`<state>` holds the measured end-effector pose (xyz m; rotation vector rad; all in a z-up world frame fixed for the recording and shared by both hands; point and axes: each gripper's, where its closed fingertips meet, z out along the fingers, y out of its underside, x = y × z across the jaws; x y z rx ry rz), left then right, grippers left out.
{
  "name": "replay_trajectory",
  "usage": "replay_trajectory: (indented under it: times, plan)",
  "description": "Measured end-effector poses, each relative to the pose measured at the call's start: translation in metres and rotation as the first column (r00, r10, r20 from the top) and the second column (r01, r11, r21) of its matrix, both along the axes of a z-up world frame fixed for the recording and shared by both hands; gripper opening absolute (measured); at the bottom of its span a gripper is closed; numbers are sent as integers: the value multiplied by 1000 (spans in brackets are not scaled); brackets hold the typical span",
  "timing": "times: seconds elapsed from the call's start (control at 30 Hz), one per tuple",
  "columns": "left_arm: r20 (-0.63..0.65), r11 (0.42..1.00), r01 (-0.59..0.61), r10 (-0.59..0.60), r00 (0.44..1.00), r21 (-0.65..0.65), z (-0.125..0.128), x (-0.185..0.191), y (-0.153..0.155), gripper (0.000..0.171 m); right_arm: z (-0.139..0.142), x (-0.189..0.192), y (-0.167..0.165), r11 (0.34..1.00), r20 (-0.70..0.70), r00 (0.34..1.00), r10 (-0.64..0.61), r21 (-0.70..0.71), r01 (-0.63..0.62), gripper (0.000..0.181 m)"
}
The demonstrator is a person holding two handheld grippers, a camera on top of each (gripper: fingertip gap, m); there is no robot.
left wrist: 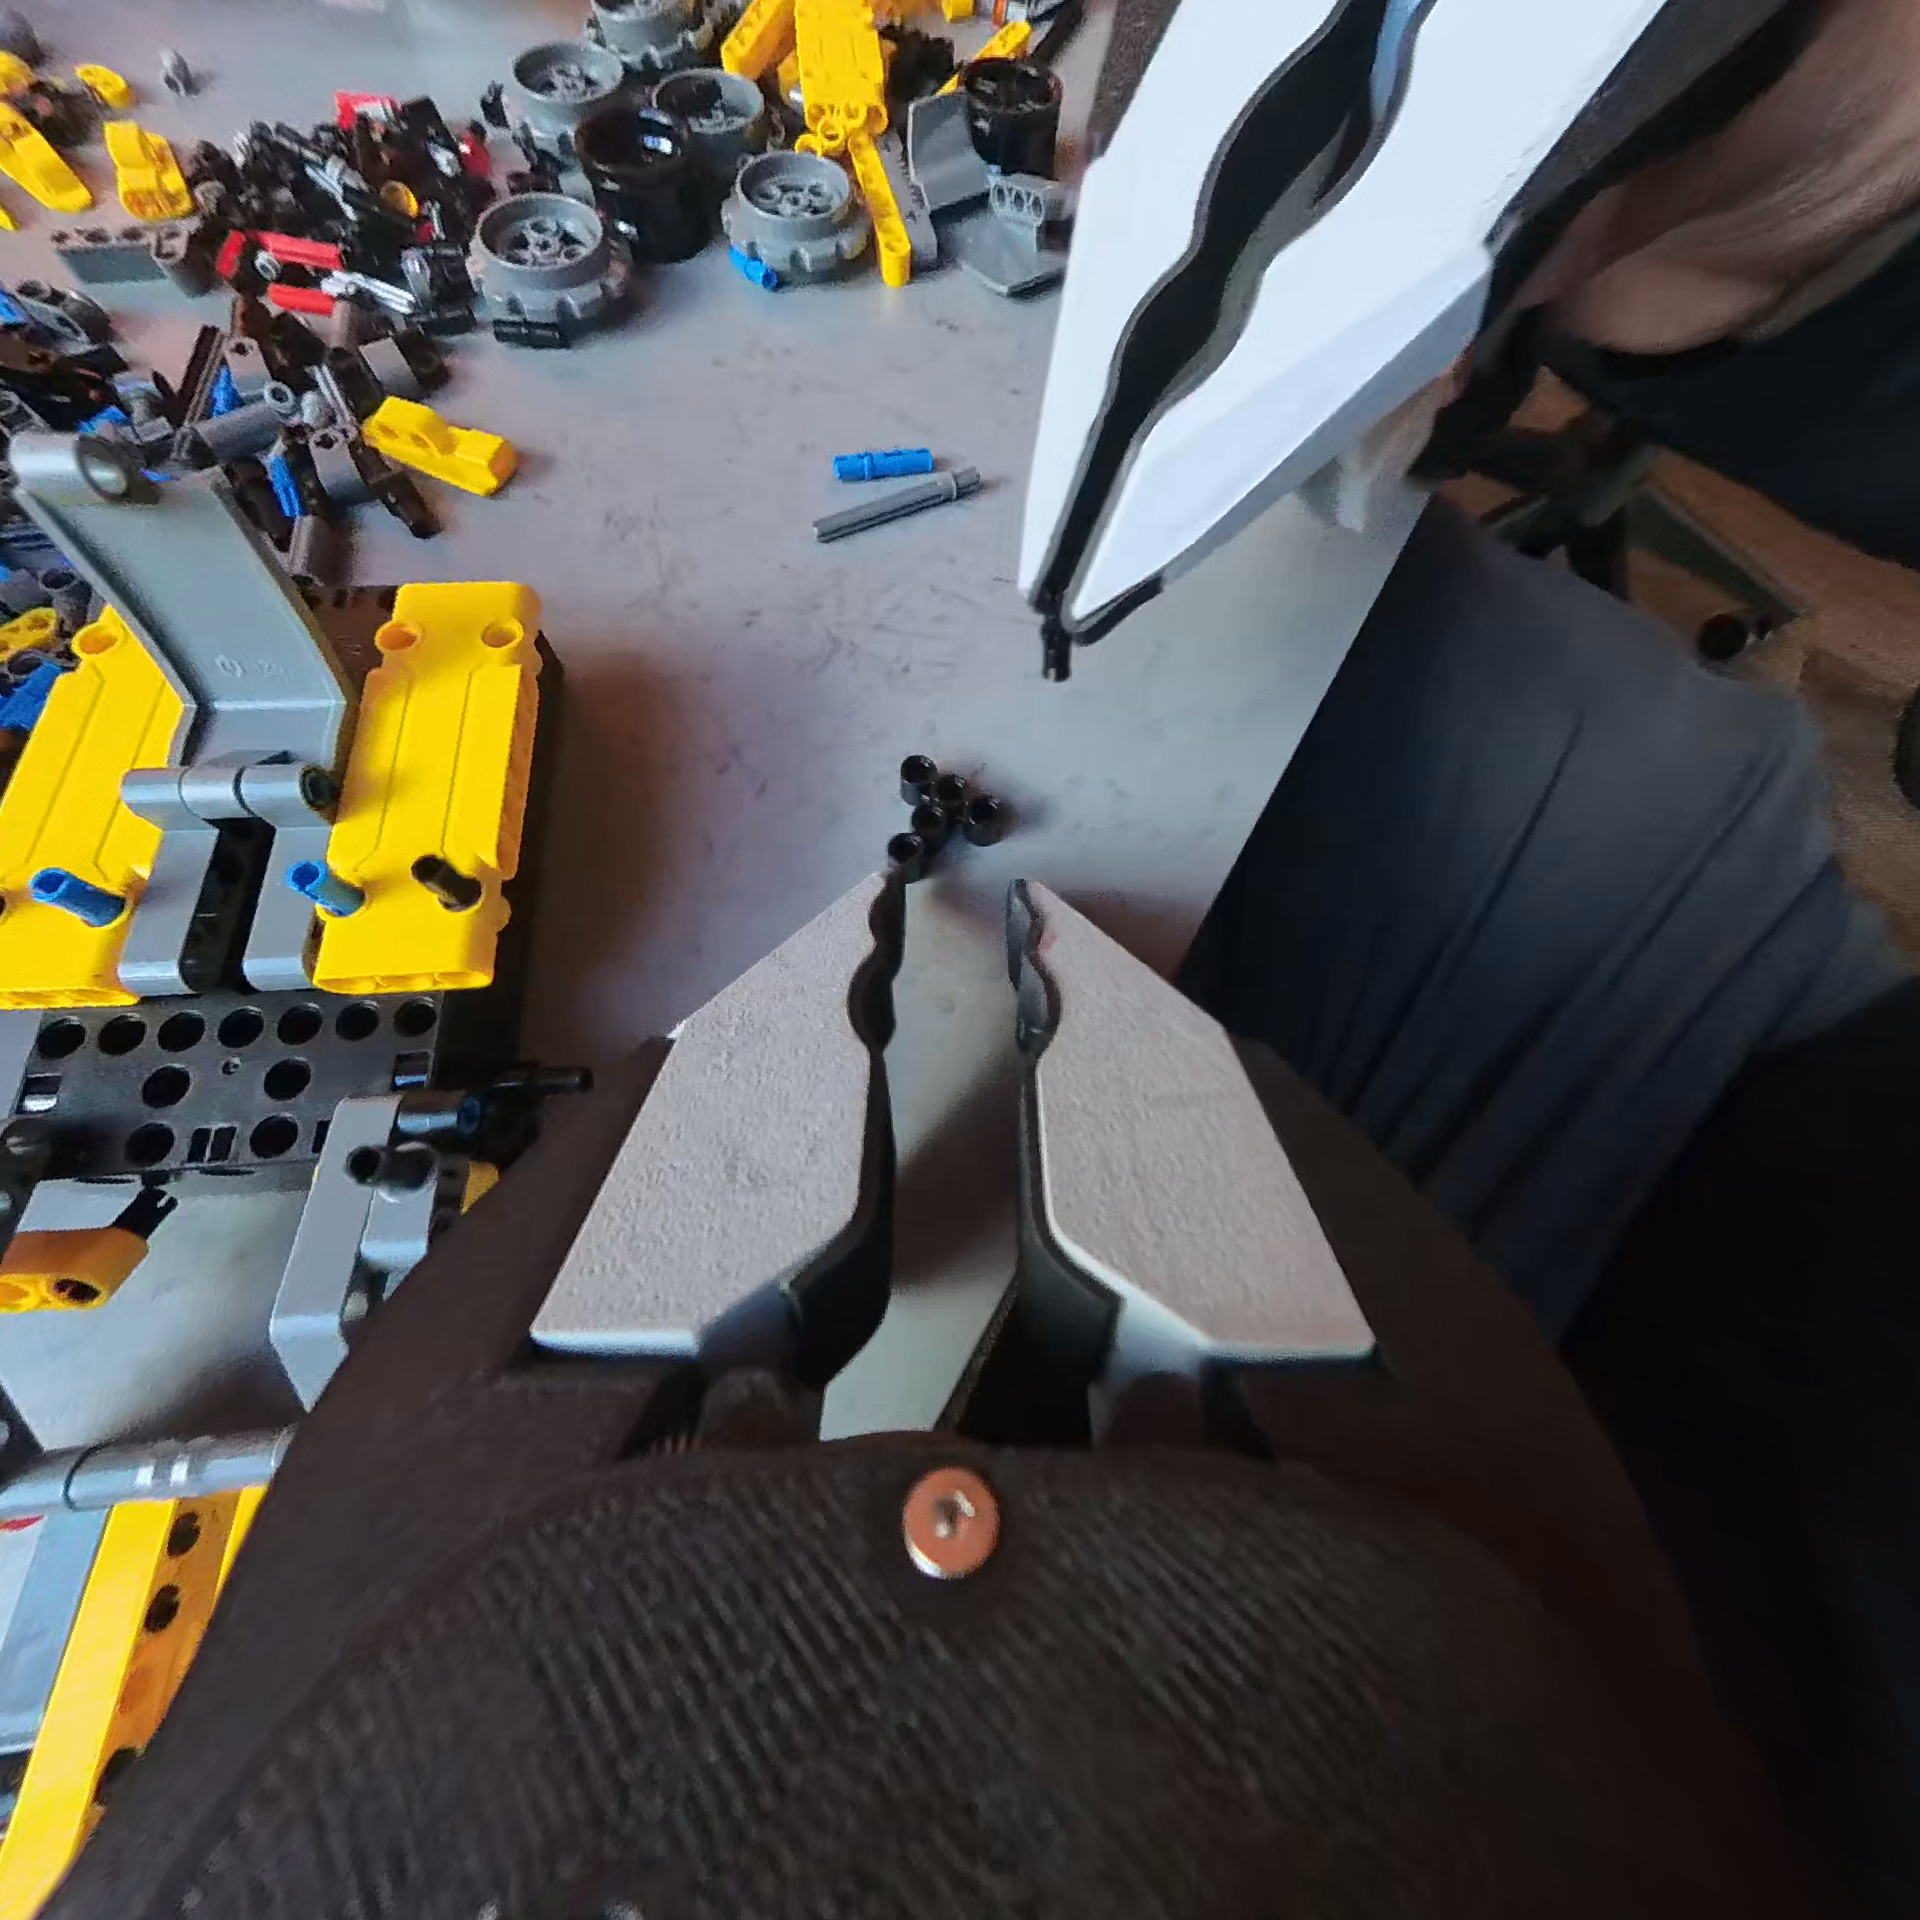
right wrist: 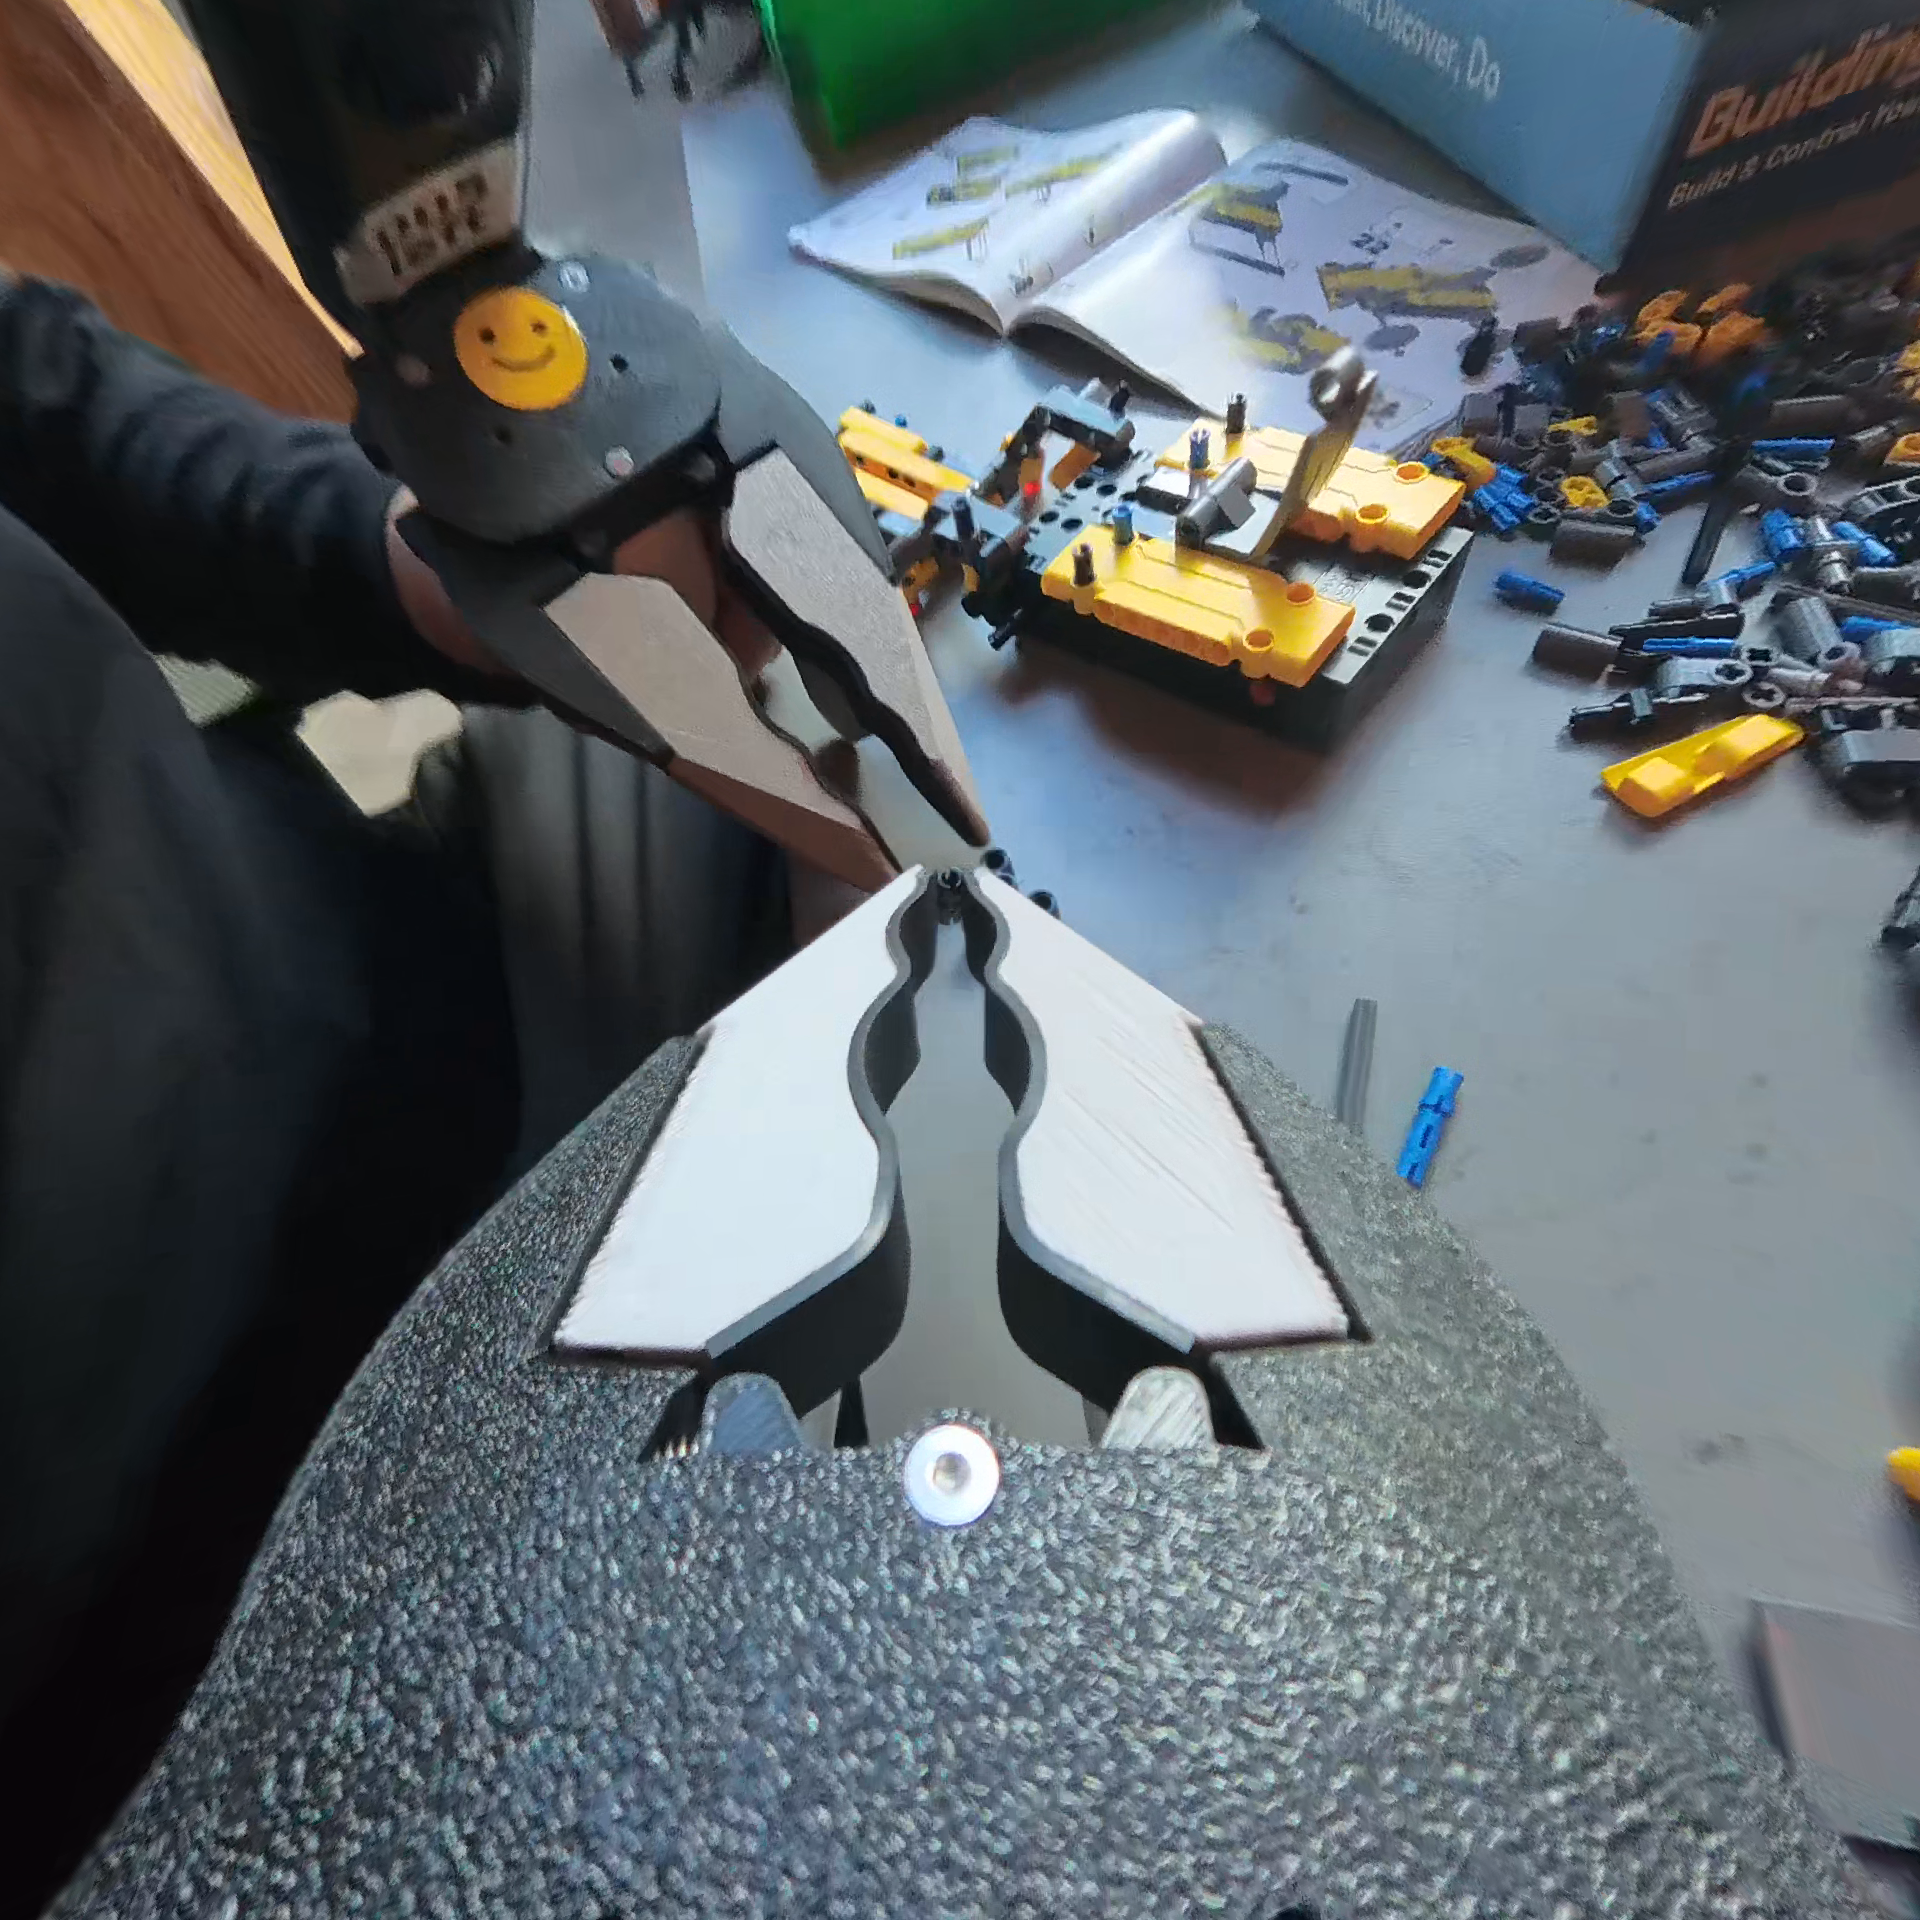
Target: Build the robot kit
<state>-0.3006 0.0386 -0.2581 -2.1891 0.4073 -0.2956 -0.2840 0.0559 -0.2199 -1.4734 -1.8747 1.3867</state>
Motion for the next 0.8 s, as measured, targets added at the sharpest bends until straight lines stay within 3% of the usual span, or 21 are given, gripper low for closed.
replay_trajectory:
  times: [0.2,0.37,0.6,0.8]
  plan:
    - [-12,1000,2,-2,1000,21,10,3,3,20,22,5,19,962,-55,994,-92,-263,74,4]
    - [-52,1000,-15,15,999,9,9,-7,8,23,25,10,22,949,-65,993,-99,-305,75,4]
    - [-60,998,14,-18,998,-62,-5,-4,8,21,23,13,8,986,-106,994,-38,-166,20,4]
    - [-63,996,50,-55,996,-79,-6,2,10,14,25,16,7,991,-132,991,-30,-135,12,4]
